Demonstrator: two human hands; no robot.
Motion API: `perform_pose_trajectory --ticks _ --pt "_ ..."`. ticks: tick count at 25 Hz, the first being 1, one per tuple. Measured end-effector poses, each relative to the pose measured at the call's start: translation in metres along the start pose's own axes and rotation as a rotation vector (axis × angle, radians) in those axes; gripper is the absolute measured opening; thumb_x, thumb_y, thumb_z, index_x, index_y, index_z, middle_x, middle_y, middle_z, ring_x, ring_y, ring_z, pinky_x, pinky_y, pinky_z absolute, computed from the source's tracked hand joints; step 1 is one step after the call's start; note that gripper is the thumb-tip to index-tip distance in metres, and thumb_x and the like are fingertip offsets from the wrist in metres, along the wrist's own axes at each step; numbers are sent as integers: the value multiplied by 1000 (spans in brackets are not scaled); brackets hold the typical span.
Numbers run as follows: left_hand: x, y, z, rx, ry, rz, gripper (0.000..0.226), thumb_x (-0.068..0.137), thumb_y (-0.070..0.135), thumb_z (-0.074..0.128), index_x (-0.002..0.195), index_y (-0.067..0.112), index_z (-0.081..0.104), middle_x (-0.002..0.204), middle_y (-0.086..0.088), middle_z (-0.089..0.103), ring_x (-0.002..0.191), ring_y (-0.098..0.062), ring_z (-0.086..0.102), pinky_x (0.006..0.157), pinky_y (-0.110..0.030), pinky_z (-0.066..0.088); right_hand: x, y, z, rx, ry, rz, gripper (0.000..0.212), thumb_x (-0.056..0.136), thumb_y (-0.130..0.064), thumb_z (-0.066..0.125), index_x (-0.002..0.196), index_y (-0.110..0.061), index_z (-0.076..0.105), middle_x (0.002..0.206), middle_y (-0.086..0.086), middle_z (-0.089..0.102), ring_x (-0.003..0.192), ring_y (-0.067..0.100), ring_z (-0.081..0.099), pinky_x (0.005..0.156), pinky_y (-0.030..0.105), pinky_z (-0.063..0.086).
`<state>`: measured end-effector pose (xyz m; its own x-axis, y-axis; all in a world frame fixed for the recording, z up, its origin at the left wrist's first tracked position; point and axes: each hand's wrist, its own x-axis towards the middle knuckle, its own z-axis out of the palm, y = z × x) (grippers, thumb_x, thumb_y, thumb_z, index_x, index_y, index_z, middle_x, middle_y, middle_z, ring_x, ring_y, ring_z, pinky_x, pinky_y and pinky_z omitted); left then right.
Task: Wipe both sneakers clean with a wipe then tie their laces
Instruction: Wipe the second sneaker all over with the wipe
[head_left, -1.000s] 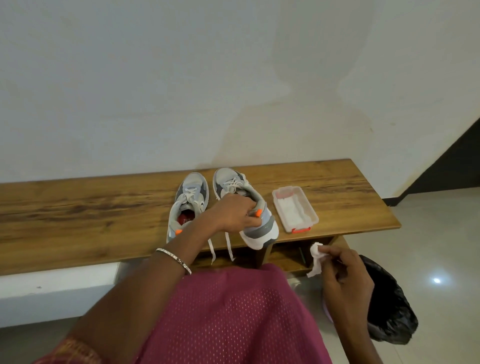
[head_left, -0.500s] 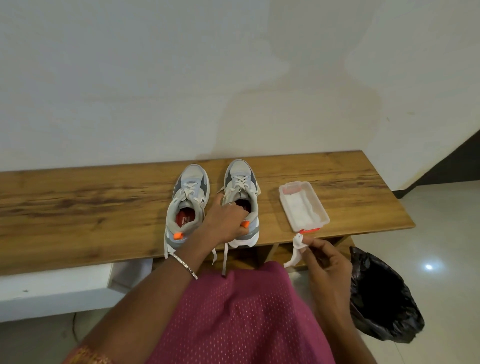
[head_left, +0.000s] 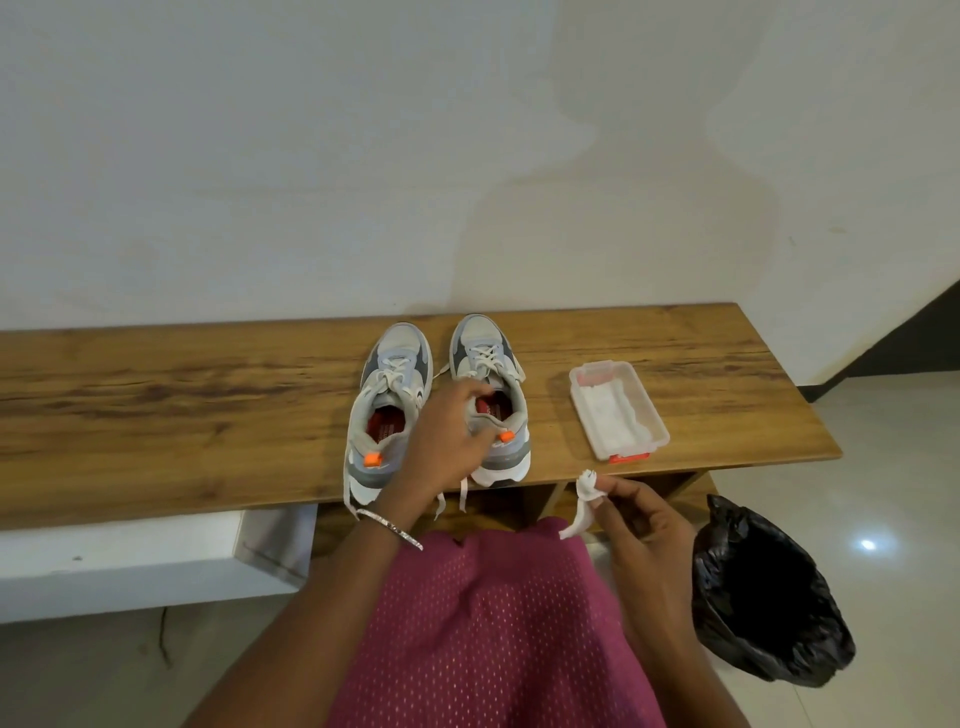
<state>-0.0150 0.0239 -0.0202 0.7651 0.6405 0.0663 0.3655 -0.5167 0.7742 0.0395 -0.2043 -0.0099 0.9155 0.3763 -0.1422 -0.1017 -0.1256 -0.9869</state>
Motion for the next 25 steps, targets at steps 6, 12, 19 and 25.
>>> perform_pose_trajectory --ticks 6,12,19,25 --pt "7 -33 -55 -439 270 -657 24 91 21 56 82 4 70 89 -16 71 85 -30 68 72 -39 52 -13 -4 10 -2 -45 6 18 87 -12 73 100 -23 76 100 -6 75 97 15 70 86 42 59" --pt "4 -49 -60 642 -213 -225 35 94 49 54 83 17 59 68 3 56 67 -17 56 65 -32 43 -21 1 20 -60 -98 30 22 88 -10 72 102 -27 75 102 -9 75 100 14 69 88 48 58" --pt "16 -55 -40 692 -199 -161 43 92 43 64 108 3 65 101 -13 65 91 -26 65 69 -30 44 -22 7 29 -59 -121 47 22 87 -9 73 100 -27 76 101 -6 75 98 17 70 87 49 59" --pt "13 -62 -26 815 -185 -189 43 94 17 50 131 -4 55 99 -16 69 85 -28 68 77 -35 56 -17 9 29 -66 -120 60 23 87 -7 72 100 -26 76 102 -5 76 99 19 70 88 50 58"
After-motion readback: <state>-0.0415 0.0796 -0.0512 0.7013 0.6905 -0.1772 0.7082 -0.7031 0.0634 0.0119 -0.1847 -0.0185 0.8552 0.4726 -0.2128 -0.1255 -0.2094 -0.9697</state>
